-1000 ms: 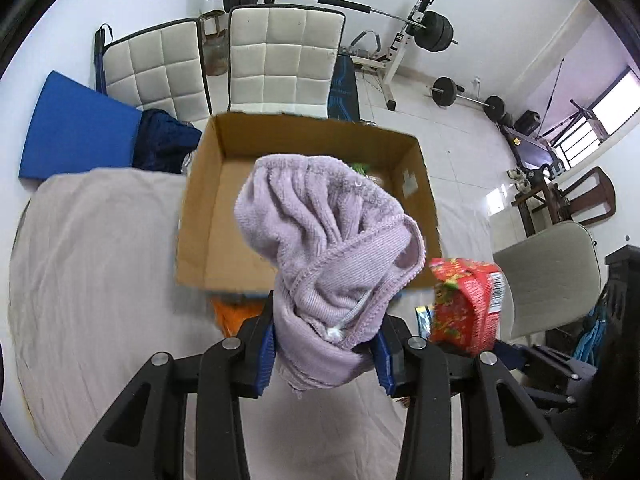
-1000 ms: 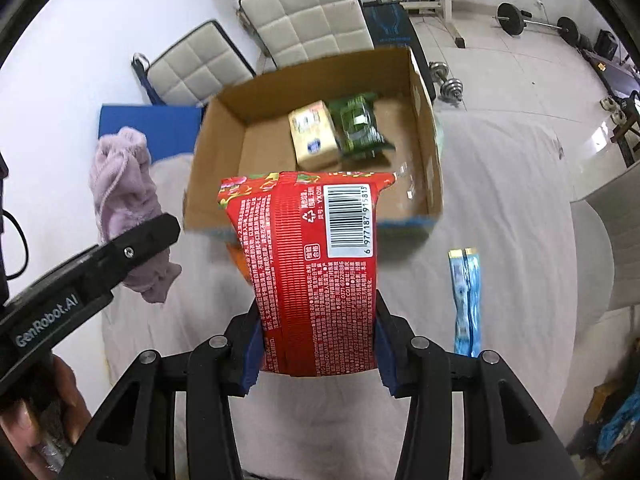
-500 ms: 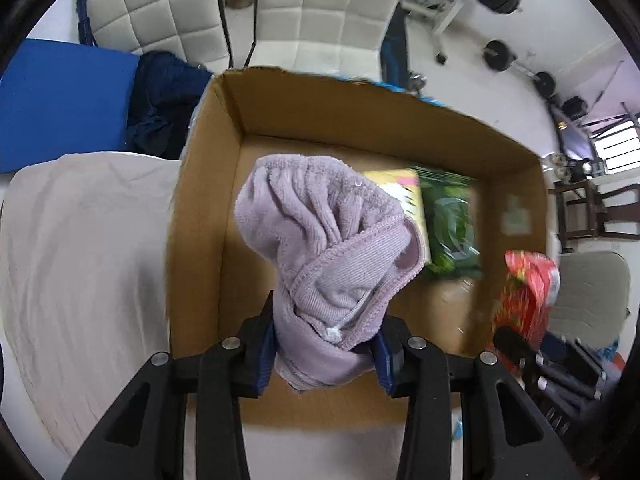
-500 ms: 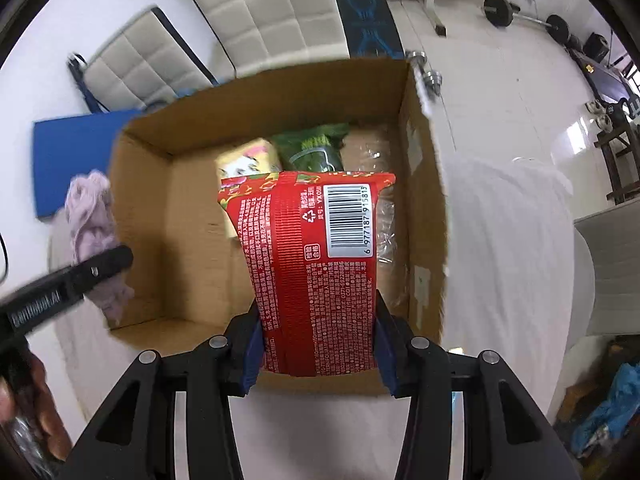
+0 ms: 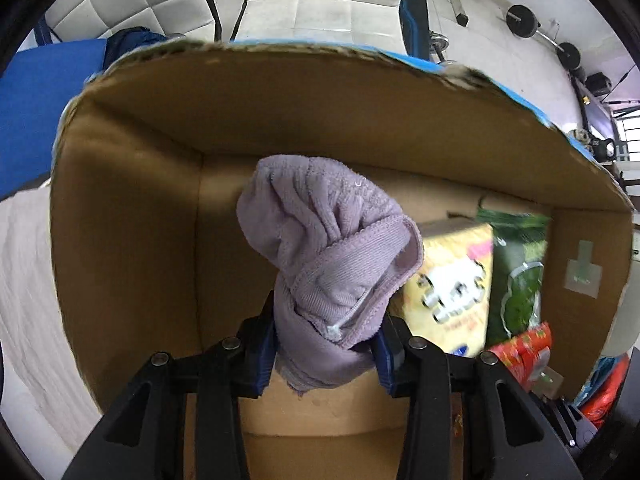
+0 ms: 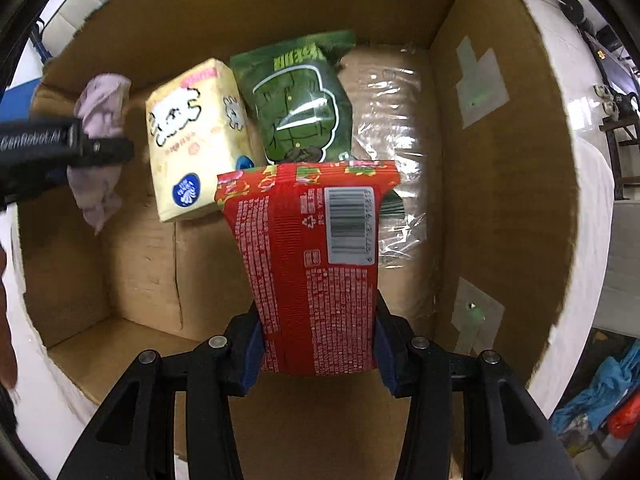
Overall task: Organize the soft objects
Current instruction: 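Open the left tool to drop the cloth while the right tool releases the red pack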
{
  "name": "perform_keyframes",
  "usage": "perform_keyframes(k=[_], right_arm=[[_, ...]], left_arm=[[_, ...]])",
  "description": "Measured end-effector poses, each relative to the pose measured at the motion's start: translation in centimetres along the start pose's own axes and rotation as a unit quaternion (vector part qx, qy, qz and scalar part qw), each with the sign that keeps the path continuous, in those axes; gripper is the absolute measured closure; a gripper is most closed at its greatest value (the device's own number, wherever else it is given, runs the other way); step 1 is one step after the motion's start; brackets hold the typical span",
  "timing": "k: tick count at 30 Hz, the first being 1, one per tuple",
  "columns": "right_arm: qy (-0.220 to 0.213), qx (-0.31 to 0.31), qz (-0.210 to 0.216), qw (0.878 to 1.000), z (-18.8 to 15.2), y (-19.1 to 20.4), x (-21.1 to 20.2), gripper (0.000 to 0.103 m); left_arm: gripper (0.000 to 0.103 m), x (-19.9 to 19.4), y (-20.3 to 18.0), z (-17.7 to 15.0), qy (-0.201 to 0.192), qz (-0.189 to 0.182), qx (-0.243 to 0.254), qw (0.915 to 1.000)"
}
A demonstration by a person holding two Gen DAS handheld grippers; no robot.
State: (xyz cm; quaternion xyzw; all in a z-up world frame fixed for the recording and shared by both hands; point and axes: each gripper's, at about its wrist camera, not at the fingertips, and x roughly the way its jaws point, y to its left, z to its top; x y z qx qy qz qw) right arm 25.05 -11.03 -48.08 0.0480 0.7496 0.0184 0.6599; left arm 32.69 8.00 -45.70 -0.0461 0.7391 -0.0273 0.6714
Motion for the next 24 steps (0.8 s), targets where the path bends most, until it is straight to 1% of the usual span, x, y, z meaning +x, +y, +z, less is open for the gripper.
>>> perform_keyframes(k=[2, 4, 5, 6, 7, 8, 9, 11, 13, 14, 15, 16, 17, 20, 21, 24], right_arm=[[0.01, 0.001, 0.004, 1.0, 0.2, 0.1, 0.4, 0.053], [0.028, 0.004, 0.014, 1.0, 0.3, 0.0, 0.9, 0.052], [0.035, 0.004, 0.02, 0.999, 0.4, -0.2, 1.0, 0.047], [0.038, 0.003, 0.026, 0.999, 0.4, -0.2, 1.0, 0.036], [0.036, 0.0, 0.027, 0.999, 0.3, -0.2, 0.9, 0.03], [0.032, -0.002, 0.029, 0.999, 0.5, -0.2, 0.5, 0.026], [0.028, -0.003, 0.029, 0.999, 0.5, -0.1, 0.2, 0.026], [0.023, -0.002, 0.029, 0.999, 0.6, -0.1, -0.4, 0.026], [0.018, -0.002, 0.028, 0.999, 0.5, -0.1, -1.0, 0.025], [0.015, -0.002, 0.027, 1.0, 0.3, 0.5, -1.6, 0.024], [0.011, -0.001, 0.029, 1.0, 0.2, 0.6, -1.9, 0.019], [0.005, 0.002, 0.029, 1.0, 0.2, 0.8, -2.4, 0.013], [-0.006, 0.005, 0.027, 1.0, 0.1, 1.0, -3.0, 0.0], [-0.035, 0.005, 0.025, 0.999, -0.4, 1.3, -4.3, 0.0], [-0.04, 0.002, 0.023, 0.999, -0.6, 1.2, -4.6, 0.0], [-0.061, -0.004, 0.016, 0.998, -1.2, 1.7, -5.8, 0.0]], left_arm=[[0.064, 0.2, 0.0, 0.3, 0.009, 0.0, 0.002, 1.0], [0.064, 0.1, 0.2, 0.3, 0.027, -0.014, -0.003, 0.9995], [0.063, -0.1, 0.3, 0.3, 0.029, -0.017, -0.002, 0.9994], [0.059, -0.5, 0.3, 0.3, 0.025, -0.019, 0.002, 0.9995], [0.054, -1.1, 0.3, 0.3, 0.016, -0.014, 0.009, 0.9997], [0.047, -1.7, 0.4, 0.2, 0.008, -0.006, 0.012, 0.9999], [0.041, -2.2, 0.5, 0.2, 0.001, -0.005, 0.012, 0.9999], [0.038, -3.4, 0.8, -0.1, -0.011, -0.011, 0.009, 0.9998], [0.037, -4.3, 1.2, -0.4, -0.021, -0.018, 0.005, 0.9996], [0.028, -4.9, 1.0, -0.6, -0.028, -0.021, 0.004, 0.9994], [0.014, -5.3, 1.2, -0.9, -0.036, -0.024, 0.003, 0.9991], [0.009, -5.7, 1.2, -1.3, -0.045, -0.026, 0.003, 0.9986], [0.003, -6.2, 1.3, -1.9, -0.057, -0.027, 0.002, 0.998], [0.003, -7.2, 1.2, -4.1, -0.085, -0.024, 0.01, 0.9961], [0.003, -7.6, 1.0, -4.3, -0.091, -0.026, 0.011, 0.9954], [0.003, -8.4, 0.5, -6.6, -0.107, -0.034, 0.025, 0.9934]])
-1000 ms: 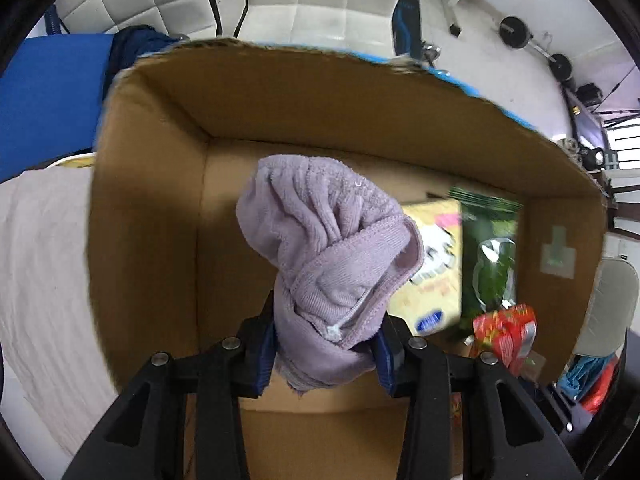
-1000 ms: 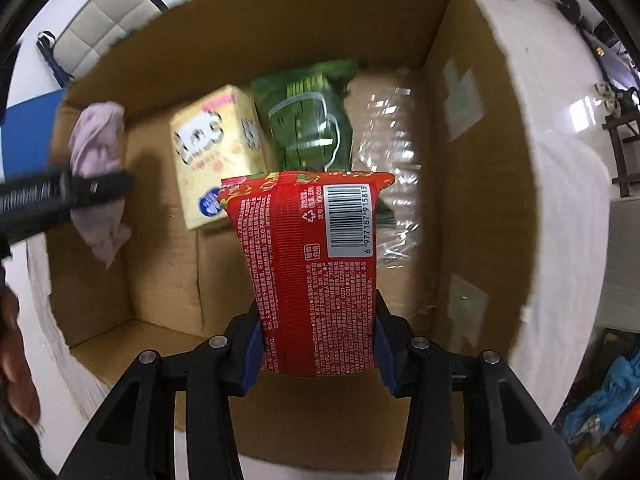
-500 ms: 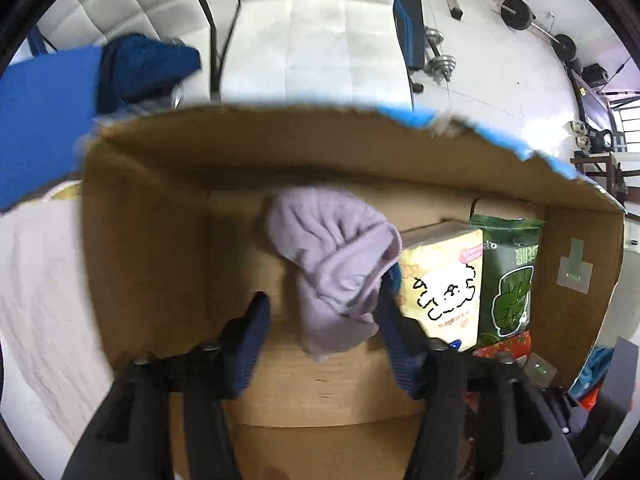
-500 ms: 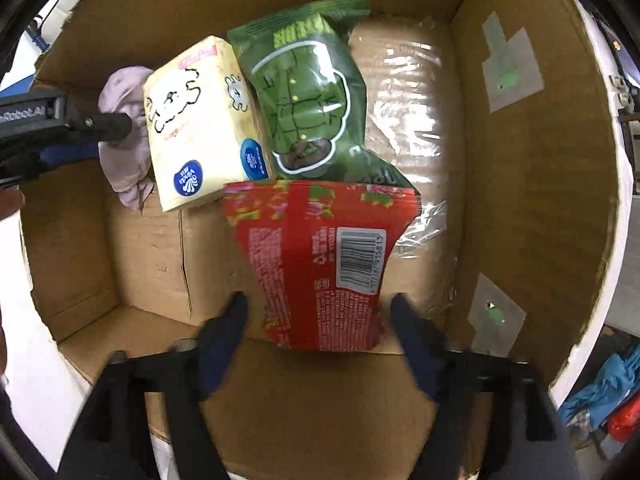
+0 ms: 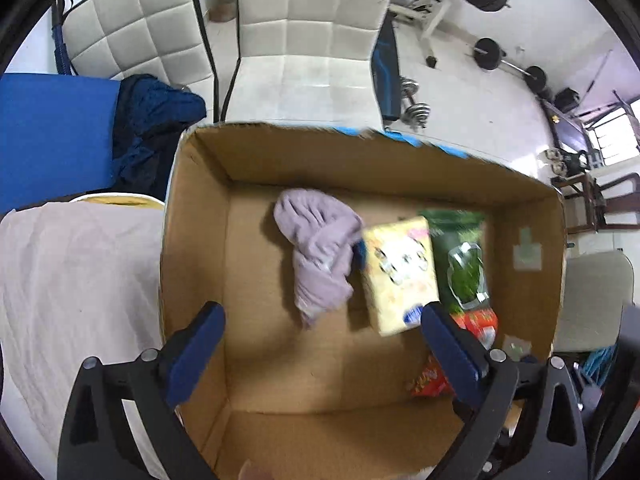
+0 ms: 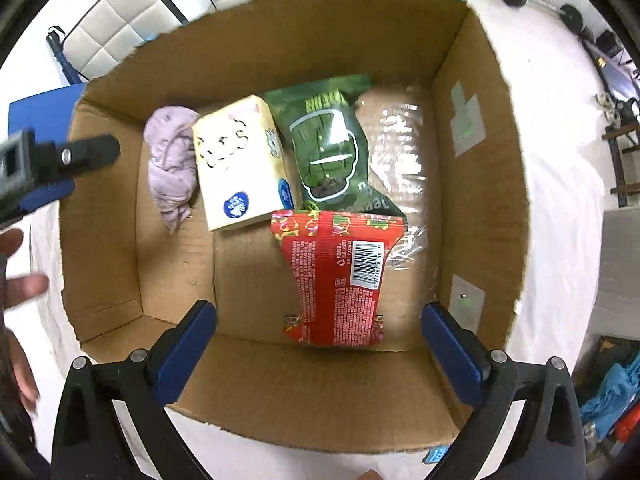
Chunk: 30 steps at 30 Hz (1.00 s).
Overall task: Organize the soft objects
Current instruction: 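Open the left tool to drop the cloth while the right tool releases the red pack, then grasp the orange snack bag with the left tool while the right tool grasps the blue bar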
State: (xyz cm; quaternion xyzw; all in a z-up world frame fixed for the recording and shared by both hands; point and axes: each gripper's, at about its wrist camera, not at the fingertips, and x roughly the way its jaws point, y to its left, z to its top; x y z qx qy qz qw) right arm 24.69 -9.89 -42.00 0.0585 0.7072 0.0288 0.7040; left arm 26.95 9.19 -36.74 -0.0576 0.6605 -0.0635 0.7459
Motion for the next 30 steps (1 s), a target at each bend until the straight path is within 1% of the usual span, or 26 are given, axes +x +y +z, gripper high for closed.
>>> perform_keyframes(k=[3, 7, 11, 16, 19, 21, 23, 24, 25, 26, 28, 30], right_arm=[[-0.018, -0.004, -0.009, 1.0, -1.0, 0.2, -1.4, 0.0], [-0.036, -0.016, -0.028, 0.999, -2.6, 0.5, -3.3, 0.0], [-0.061, -0.015, -0.029, 0.998, -4.3, 0.4, -4.3, 0.0], [-0.088, -0.006, -0.019, 0.996, -6.6, -0.1, -6.1, 0.0], [-0.116, -0.009, -0.015, 0.993, -8.5, -0.1, -7.5, 0.0], [-0.134, -0.009, -0.02, 0.991, -9.7, 0.0, -8.5, 0.0], [-0.15, -0.011, -0.019, 0.988, -11.1, 0.0, -9.6, 0.0], [-0.156, -0.01, -0.016, 0.988, -11.7, -0.1, -10.2, 0.0], [-0.159, -0.007, -0.008, 0.987, -12.4, -0.3, -10.6, 0.0], [-0.159, -0.005, -0.004, 0.987, -12.9, -0.6, -10.9, 0.0], [-0.157, 0.009, 0.005, 0.988, -14.2, -1.7, -10.8, 0.0], [-0.145, 0.036, 0.005, 0.989, -15.7, -3.7, -9.9, 0.0]], left_arm=[[0.003, -1.3, -0.9, -1.5, -0.021, 0.006, 0.018, 0.9996], [0.003, -3.4, -1.3, -3.8, -0.046, 0.007, 0.025, 0.9986], [0.003, -5.7, -1.8, -6.1, -0.072, 0.014, 0.032, 0.9968], [0.003, -8.6, -2.0, -9.0, -0.115, 0.026, 0.027, 0.9927], [0.003, -10.6, -1.8, -10.9, -0.141, 0.037, 0.015, 0.9892], [0.003, -11.7, -1.9, -12.3, -0.154, 0.037, 0.008, 0.9874], [0.003, -12.4, -1.8, -13.4, -0.157, 0.033, -0.003, 0.9871], [0.003, -12.6, -1.6, -13.9, -0.153, 0.024, -0.009, 0.9878], [0.003, -12.6, -1.5, -14.2, -0.149, 0.024, -0.014, 0.9885], [0.003, -12.5, -1.3, -14.6, -0.142, 0.028, -0.022, 0.9893], [0.003, -11.9, -0.4, -15.5, -0.126, 0.023, -0.042, 0.9909], [0.003, -10.2, 1.0, -16.7, -0.096, 0.016, -0.079, 0.9921]])
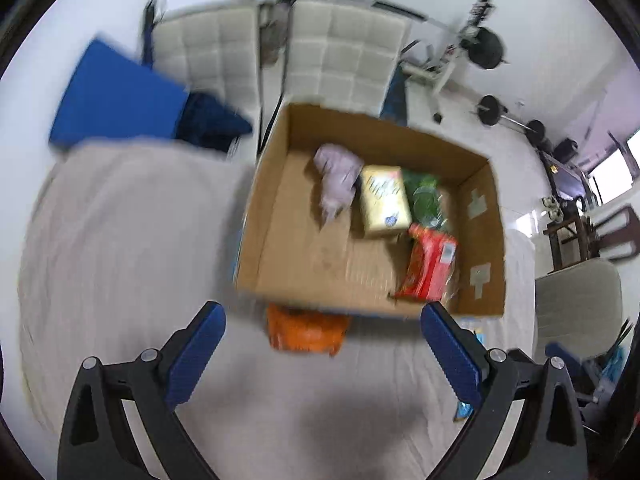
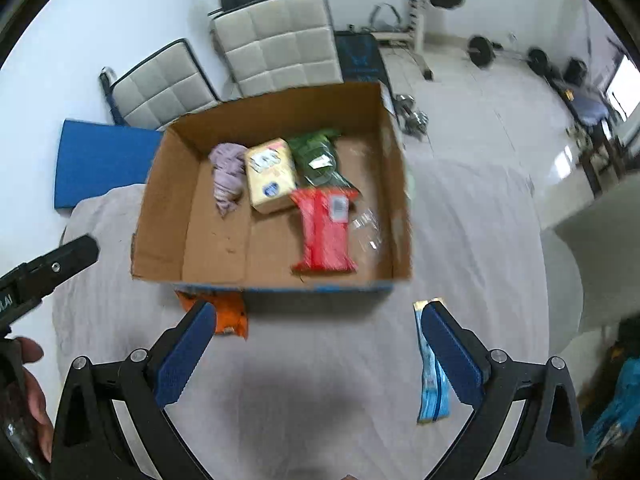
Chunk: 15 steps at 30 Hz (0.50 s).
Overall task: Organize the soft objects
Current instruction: 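Grasp the orange snack bag with the left tool while the right tool grasps the blue bar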
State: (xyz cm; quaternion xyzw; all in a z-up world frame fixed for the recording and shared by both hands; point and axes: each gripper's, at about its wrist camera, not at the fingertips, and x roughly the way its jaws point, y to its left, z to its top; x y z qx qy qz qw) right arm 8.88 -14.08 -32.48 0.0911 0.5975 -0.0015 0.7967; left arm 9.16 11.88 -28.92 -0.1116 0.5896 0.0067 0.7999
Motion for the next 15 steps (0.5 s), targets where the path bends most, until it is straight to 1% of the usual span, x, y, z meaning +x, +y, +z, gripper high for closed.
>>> perform_keyframes(k=[2, 4, 5, 7, 8, 10, 12, 15], right_arm=[[0.02, 0.037, -0.009, 0.999, -1.9, -2.9, 1.4, 0.0], [0.045, 0.066, -0.023, 0.997, -3.6, -5.3, 3.3, 0.0], [0.064, 0.085, -0.031, 0.994, -4.7, -6.9, 4.7, 0.0], [0.083, 0.106, -0.042, 0.99, -6.1, -9.1, 6.5, 0.0], [0.093, 0.114, -0.049, 0.988, -6.7, -10.1, 7.3, 0.0], [0.106, 0.129, -0.059, 0.984, -8.0, -11.9, 8.8, 0.0], [0.116, 0.14, -0.069, 0.981, -8.9, -13.3, 9.8, 0.0], [0.123, 0.152, -0.078, 0.978, -9.8, -14.8, 10.5, 0.0]], left_arm=[[0.003, 1.9, 1.4, -1.3, 0.023, 0.004, -0.036, 0.9991], [0.003, 4.1, 2.5, -2.7, 0.043, 0.02, -0.078, 0.9958], [0.003, 5.4, 2.8, -3.6, 0.056, 0.023, -0.096, 0.9935], [0.003, 8.1, 2.7, -4.6, 0.084, 0.02, -0.112, 0.9899], [0.003, 9.5, 2.4, -4.9, 0.098, 0.024, -0.117, 0.9879], [0.003, 11.6, 2.0, -5.4, 0.116, 0.026, -0.125, 0.985], [0.003, 13.8, 2.2, -5.6, 0.136, 0.027, -0.146, 0.9795], [0.003, 16.6, 3.4, -6.0, 0.161, -0.003, -0.209, 0.9645]])
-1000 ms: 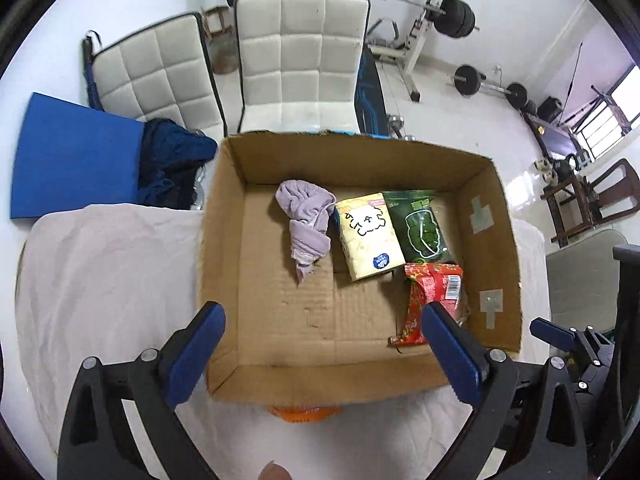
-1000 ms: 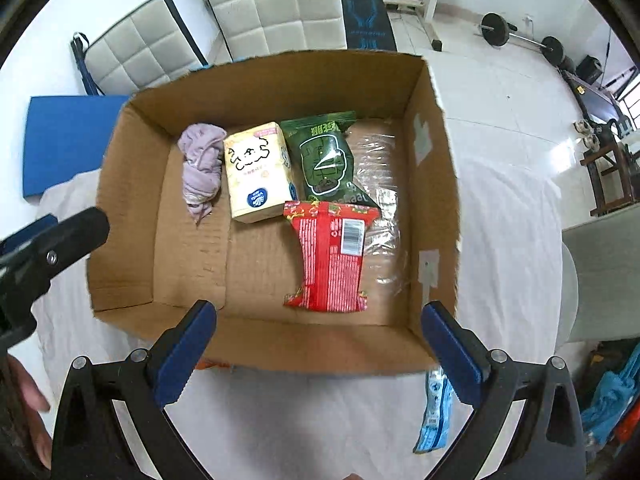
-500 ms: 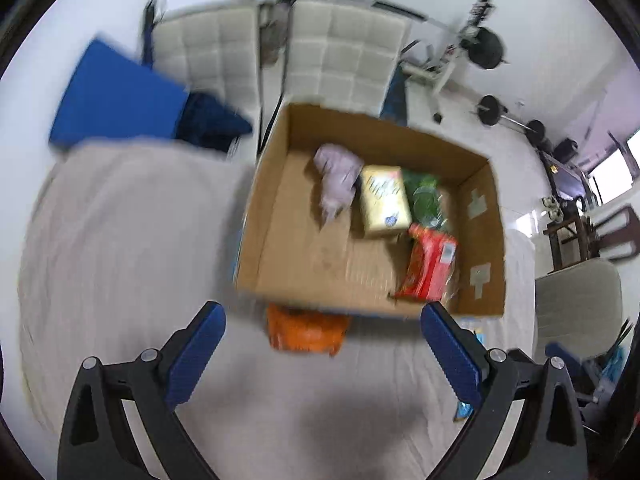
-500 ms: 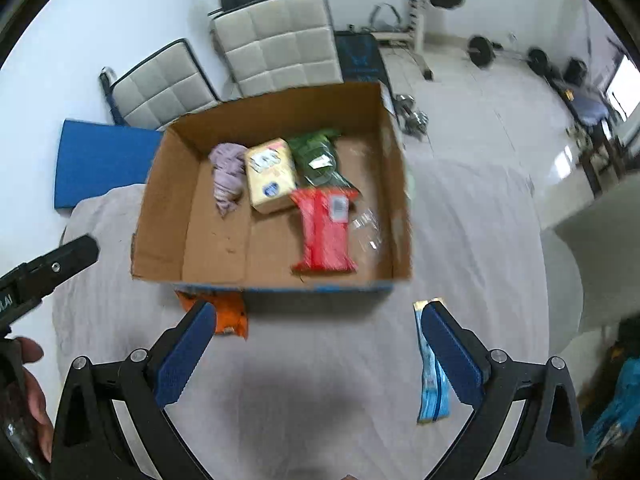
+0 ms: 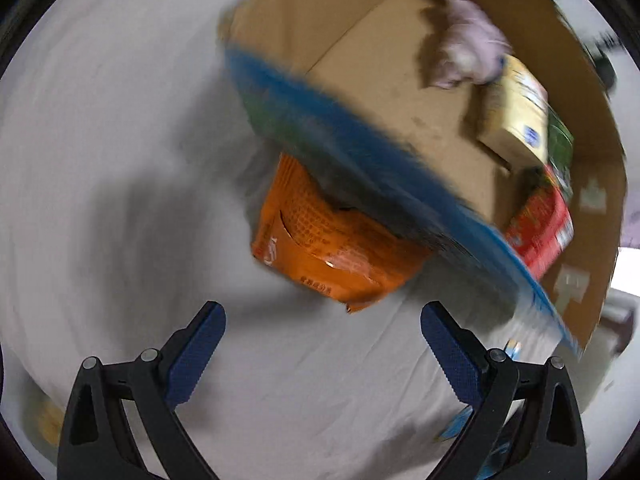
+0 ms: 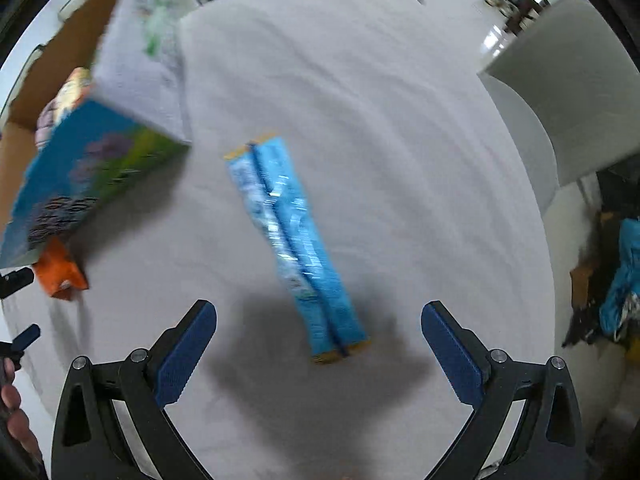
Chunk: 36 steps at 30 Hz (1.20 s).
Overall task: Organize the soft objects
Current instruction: 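Grasp the orange snack bag with the left tool while the right tool grasps the blue bar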
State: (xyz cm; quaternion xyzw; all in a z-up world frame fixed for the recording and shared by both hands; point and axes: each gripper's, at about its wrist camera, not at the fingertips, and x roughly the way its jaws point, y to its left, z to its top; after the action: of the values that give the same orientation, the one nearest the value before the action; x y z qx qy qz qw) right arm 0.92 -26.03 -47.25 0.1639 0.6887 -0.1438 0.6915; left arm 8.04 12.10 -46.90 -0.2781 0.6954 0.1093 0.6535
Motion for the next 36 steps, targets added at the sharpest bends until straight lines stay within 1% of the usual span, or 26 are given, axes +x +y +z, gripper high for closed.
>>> perform_keyframes(k=[1, 3, 4, 7, 8, 10, 11, 12, 13, 14, 15, 18, 20, 21, 23, 24, 26, 27, 28, 29, 30, 31, 33, 35, 36], right_arm=[[0.002, 0.001, -0.003, 1.0, 0.0, -0.3, 0.3, 0.0], [0.003, -0.002, -0.007, 1.0, -0.1, -0.5, 0.7, 0.0], [0.004, -0.005, -0.009, 1.0, -0.1, -0.6, 0.8, 0.0], [0.009, -0.024, -0.016, 1.0, -0.5, -0.2, 1.5, 0.0], [0.013, -0.029, -0.019, 0.999, -0.6, -0.1, 1.8, 0.0], [0.021, -0.039, -0.02, 0.999, -0.9, 0.4, 2.2, 0.0], [0.023, -0.043, -0.022, 0.999, -1.1, 0.6, 2.4, 0.0], [0.024, -0.047, -0.026, 0.998, -1.2, 0.9, 2.5, 0.0], [0.025, -0.051, -0.028, 0.998, -1.3, 1.0, 2.5, 0.0], [0.026, -0.053, -0.027, 0.998, -1.6, 1.8, 2.6, 0.0], [0.027, -0.054, -0.025, 0.998, -1.7, 1.9, 2.6, 0.0], [0.03, -0.053, -0.016, 0.998, -1.3, 2.2, 2.6, 0.0], [0.031, -0.05, -0.015, 0.998, -0.7, 2.5, 2.7, 0.0], [0.032, -0.048, -0.013, 0.998, -0.5, 2.7, 2.9, 0.0], [0.033, -0.045, -0.009, 0.998, 0.1, 2.9, 3.0, 0.0], [0.034, -0.045, -0.006, 0.998, 0.3, 3.0, 2.9, 0.0], [0.033, -0.05, -0.004, 0.998, 0.4, 3.3, 2.8, 0.0], [0.029, -0.052, -0.005, 0.998, 0.5, 3.5, 2.8, 0.0], [0.029, -0.052, -0.006, 0.998, 0.6, 3.6, 2.8, 0.0], [0.03, -0.052, -0.006, 0.998, 0.7, 3.8, 2.9, 0.0], [0.029, -0.05, -0.007, 0.998, 0.8, 3.9, 3.1, 0.0], [0.028, -0.047, -0.008, 0.998, 0.9, 4.0, 3.3, 0.0], [0.029, -0.042, -0.005, 0.999, 1.5, 4.4, 3.9, 0.0], [0.033, -0.036, -0.011, 0.999, 1.8, 4.7, 4.8, 0.0], [0.042, -0.031, -0.014, 0.999, 1.9, 4.7, 5.4, 0.0]], left_arm=[[0.003, 0.8, 0.3, 0.3, 0.01, -0.016, -0.017, 0.9997], [0.003, 2.0, 0.6, 0.7, 0.023, -0.027, -0.038, 0.9987], [0.003, 2.3, 0.5, 0.8, 0.022, -0.029, -0.04, 0.9985], [0.003, 3.3, -0.5, 0.8, 0.019, -0.019, -0.015, 0.9995], [0.003, 3.4, -0.8, 0.8, 0.011, -0.015, -0.003, 0.9998], [0.009, 3.3, -1.2, 0.5, -0.01, -0.018, 0.02, 0.9996], [0.013, 3.1, -1.4, 0.3, -0.018, -0.019, 0.031, 0.9992], [0.033, 2.9, -1.4, 0.0, -0.023, -0.027, 0.039, 0.9986], [0.05, 2.7, -1.5, -0.3, -0.024, -0.037, 0.052, 0.9977], [0.06, 2.7, -1.7, -0.7, -0.017, -0.029, 0.072, 0.9968], [0.06, 2.6, -1.7, -1.1, -0.013, -0.021, 0.089, 0.9958], [0.06, 2.0, -0.9, -2.0, -0.008, -0.015, 0.117, 0.993], [0.062, 1.5, 0.5, -2.4, -0.003, -0.01, 0.121, 0.9926], [0.062, 1.2, 1.0, -2.5, 0.004, -0.011, 0.124, 0.9922], [0.063, 0.8, 1.9, -2.8, 0.025, 0.006, 0.137, 0.9903], [0.063, 0.6, 2.6, -3.5, 0.033, 0.005, 0.146, 0.9887], [0.061, 0.1, 3.5, -3.4, 0.045, 0.014, 0.154, 0.9869], [0.061, -0.2, 4.2, -3.7, 0.049, 0.014, 0.143, 0.9884], [0.061, -0.5, 4.9, -3.7, 0.055, -0.005, 0.123, 0.9909], [0.054, -0.6, 5.6, -3.5, 0.059, -0.038, 0.098, 0.9927], [0.041, -0.7, 6.3, -3.3, 0.059, -0.061, 0.074, 0.9936], [0.037, -0.7, 6.8, -3.1, 0.053, -0.075, 0.045, 0.9947], [0.036, -0.4, 7.5, -2.6, 0.048, -0.091, 0.008, 0.9947], [0.036, 0.5, 8.0, -1.9, 0.056, -0.106, -0.029, 0.9923], [0.036, 1.0, 8.1, -2.4, 0.056, -0.116, -0.045, 0.9906]])
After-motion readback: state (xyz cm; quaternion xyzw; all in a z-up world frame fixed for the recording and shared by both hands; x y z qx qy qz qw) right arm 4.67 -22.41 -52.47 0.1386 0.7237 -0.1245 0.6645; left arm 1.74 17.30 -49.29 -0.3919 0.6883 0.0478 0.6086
